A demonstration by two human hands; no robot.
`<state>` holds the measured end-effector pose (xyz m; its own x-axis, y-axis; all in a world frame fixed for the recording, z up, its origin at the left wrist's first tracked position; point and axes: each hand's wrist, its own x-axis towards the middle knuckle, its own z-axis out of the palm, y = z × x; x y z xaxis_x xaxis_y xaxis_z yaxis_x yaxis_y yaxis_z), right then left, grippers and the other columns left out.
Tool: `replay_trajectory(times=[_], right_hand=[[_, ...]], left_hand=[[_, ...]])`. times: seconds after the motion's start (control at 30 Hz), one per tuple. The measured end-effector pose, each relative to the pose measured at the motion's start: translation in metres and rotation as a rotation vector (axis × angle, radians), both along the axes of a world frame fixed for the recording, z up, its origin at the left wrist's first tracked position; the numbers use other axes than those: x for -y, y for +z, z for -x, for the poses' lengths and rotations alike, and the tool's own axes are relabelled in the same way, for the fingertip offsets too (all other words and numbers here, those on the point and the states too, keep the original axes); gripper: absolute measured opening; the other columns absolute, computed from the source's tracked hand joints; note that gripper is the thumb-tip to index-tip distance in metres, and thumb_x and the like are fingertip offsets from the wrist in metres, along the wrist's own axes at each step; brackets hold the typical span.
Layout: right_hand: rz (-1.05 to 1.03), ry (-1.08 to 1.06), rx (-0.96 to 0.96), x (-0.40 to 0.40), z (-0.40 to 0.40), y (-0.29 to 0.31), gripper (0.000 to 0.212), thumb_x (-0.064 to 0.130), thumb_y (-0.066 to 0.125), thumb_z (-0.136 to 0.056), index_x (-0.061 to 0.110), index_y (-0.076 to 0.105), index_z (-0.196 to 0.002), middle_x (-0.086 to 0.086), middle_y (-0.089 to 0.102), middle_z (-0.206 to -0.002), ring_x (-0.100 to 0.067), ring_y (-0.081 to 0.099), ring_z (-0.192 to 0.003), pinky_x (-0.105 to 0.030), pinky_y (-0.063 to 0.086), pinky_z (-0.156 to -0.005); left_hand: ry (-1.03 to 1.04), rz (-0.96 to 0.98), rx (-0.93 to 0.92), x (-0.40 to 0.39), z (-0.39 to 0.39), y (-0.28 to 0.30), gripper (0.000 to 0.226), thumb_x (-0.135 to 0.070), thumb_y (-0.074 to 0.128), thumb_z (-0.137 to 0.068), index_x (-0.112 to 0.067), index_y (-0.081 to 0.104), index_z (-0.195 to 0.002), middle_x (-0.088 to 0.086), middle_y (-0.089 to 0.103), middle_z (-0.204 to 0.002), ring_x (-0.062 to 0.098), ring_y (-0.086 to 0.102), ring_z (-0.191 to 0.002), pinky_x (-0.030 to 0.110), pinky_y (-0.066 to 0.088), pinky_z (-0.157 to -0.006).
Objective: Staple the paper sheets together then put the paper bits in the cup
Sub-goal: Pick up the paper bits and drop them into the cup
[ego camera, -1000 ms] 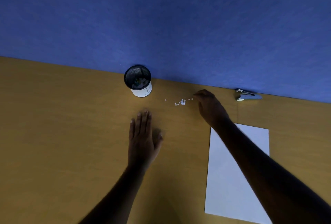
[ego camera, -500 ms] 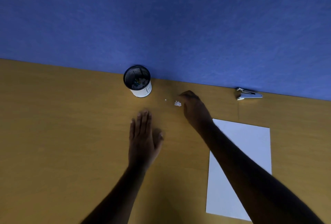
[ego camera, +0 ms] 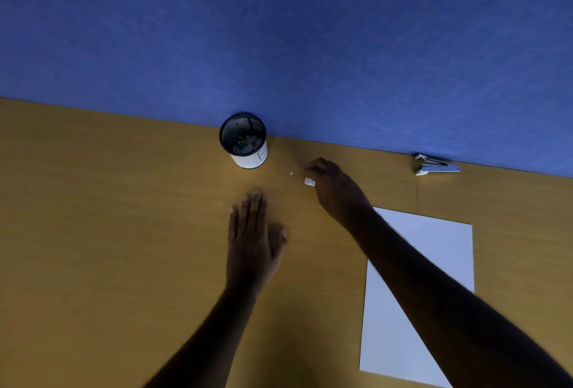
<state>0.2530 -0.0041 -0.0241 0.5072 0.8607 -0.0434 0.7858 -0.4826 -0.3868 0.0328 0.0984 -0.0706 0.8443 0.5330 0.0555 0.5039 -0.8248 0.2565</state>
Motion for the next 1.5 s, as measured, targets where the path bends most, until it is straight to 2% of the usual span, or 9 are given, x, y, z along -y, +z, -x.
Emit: replay_trajectory(times=[0.23, 0.33, 0.63, 0.77, 0.93, 1.03, 1.13, 1.3, 1.5], right_hand=[[0.026, 0.247, 0.115, 0.016, -0.005, -0.015, 0.039, 0.002, 0.064, -0.095, 0.007, 0.064, -0.134, -0.016, 0.061, -0.140, -0.026, 0.065, -0.121, -0.036, 0.061, -0.093], [0.019, 0.313, 0.175, 0.022, -0.006, -0.012, 0.040, 0.002, 0.073, -0.089, 0.004, 0.067, -0.128, -0.017, 0.065, -0.132, -0.026, 0.069, -0.112, -0.033, 0.062, -0.087], [0.026, 0.372, 0.242, 0.018, -0.010, -0.002, 0.038, 0.006, 0.084, -0.079, 0.007, 0.070, -0.115, -0.013, 0.068, -0.115, -0.022, 0.067, -0.098, -0.029, 0.058, -0.075], [0.025, 0.360, 0.250, 0.018, -0.018, -0.007, 0.029, 0.008, 0.078, -0.085, 0.008, 0.070, -0.113, -0.012, 0.067, -0.110, -0.022, 0.064, -0.097, -0.028, 0.054, -0.075], [-0.166, -0.223, -0.313, 0.013, -0.025, 0.006, 0.015, 0.014, 0.067, -0.097, 0.013, 0.077, -0.108, -0.001, 0.076, -0.104, -0.009, 0.071, -0.091, -0.024, 0.058, -0.084], [-0.306, -0.422, -0.540, 0.016, -0.025, 0.016, 0.012, 0.016, 0.075, -0.092, 0.016, 0.081, -0.102, 0.007, 0.079, -0.093, -0.005, 0.074, -0.080, -0.021, 0.061, -0.069], [-0.386, -0.474, -0.646, 0.014, -0.022, 0.026, 0.011, 0.015, 0.078, -0.089, 0.016, 0.082, -0.099, 0.006, 0.080, -0.087, -0.009, 0.074, -0.073, -0.024, 0.060, -0.062], [-0.518, -0.473, -0.770, -0.013, -0.014, 0.059, 0.013, 0.014, 0.081, -0.086, 0.011, 0.081, -0.099, -0.008, 0.079, -0.085, -0.021, 0.067, -0.065, -0.030, 0.058, -0.065], [-0.613, -0.372, -0.757, -0.073, -0.013, 0.091, 0.011, 0.011, 0.080, -0.086, 0.010, 0.081, -0.097, -0.001, 0.077, -0.076, -0.009, 0.060, -0.056, -0.025, 0.052, -0.057]], left_hand=[[0.004, 0.005, 0.003, 0.000, 0.000, -0.001, 0.080, -0.048, 0.052, -0.104, -0.006, 0.028, -0.168, 0.009, 0.021, -0.179, 0.028, 0.018, -0.167, 0.054, 0.019, -0.135], [-0.002, 0.009, -0.003, 0.000, 0.001, -0.001, 0.080, -0.048, 0.052, -0.104, -0.006, 0.027, -0.168, 0.009, 0.020, -0.180, 0.027, 0.017, -0.168, 0.054, 0.018, -0.136], [-0.007, 0.012, -0.015, -0.001, 0.000, 0.001, 0.082, -0.048, 0.051, -0.105, -0.006, 0.023, -0.169, 0.009, 0.017, -0.180, 0.027, 0.014, -0.168, 0.054, 0.017, -0.136], [-0.003, 0.006, -0.009, -0.001, 0.000, 0.000, 0.080, -0.049, 0.049, -0.105, -0.006, 0.024, -0.169, 0.009, 0.019, -0.180, 0.028, 0.016, -0.168, 0.054, 0.017, -0.136], [-0.001, 0.000, 0.027, -0.001, 0.000, -0.001, 0.080, -0.047, 0.052, -0.104, -0.005, 0.028, -0.167, 0.011, 0.023, -0.178, 0.030, 0.020, -0.167, 0.054, 0.019, -0.135], [0.001, 0.002, 0.027, 0.000, 0.000, -0.002, 0.079, -0.047, 0.051, -0.104, -0.005, 0.029, -0.167, 0.010, 0.023, -0.178, 0.029, 0.021, -0.167, 0.054, 0.019, -0.135], [0.002, 0.003, 0.027, -0.001, 0.000, -0.003, 0.079, -0.047, 0.052, -0.104, -0.005, 0.029, -0.167, 0.010, 0.023, -0.178, 0.029, 0.021, -0.167, 0.055, 0.020, -0.135], [-0.001, -0.004, 0.033, 0.000, 0.001, -0.002, 0.079, -0.047, 0.051, -0.104, -0.005, 0.029, -0.167, 0.010, 0.023, -0.178, 0.028, 0.021, -0.167, 0.055, 0.020, -0.135], [0.004, 0.000, 0.049, 0.000, -0.001, -0.002, 0.078, -0.046, 0.053, -0.104, -0.005, 0.031, -0.166, 0.011, 0.024, -0.178, 0.028, 0.022, -0.166, 0.056, 0.022, -0.134]])
